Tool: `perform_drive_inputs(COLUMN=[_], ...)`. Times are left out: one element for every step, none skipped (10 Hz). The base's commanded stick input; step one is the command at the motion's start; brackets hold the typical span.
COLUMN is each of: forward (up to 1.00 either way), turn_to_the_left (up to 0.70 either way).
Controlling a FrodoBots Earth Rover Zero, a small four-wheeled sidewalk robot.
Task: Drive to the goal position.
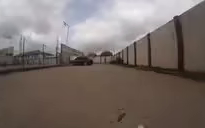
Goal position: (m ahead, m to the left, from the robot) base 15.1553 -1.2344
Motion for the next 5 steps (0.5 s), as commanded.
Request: perform_drive_inputs(forward=[0.7,0.7,0.7,0.7,0.7], turn_to_the_left=[0.02,0.02,0.02,0.02,0.02])
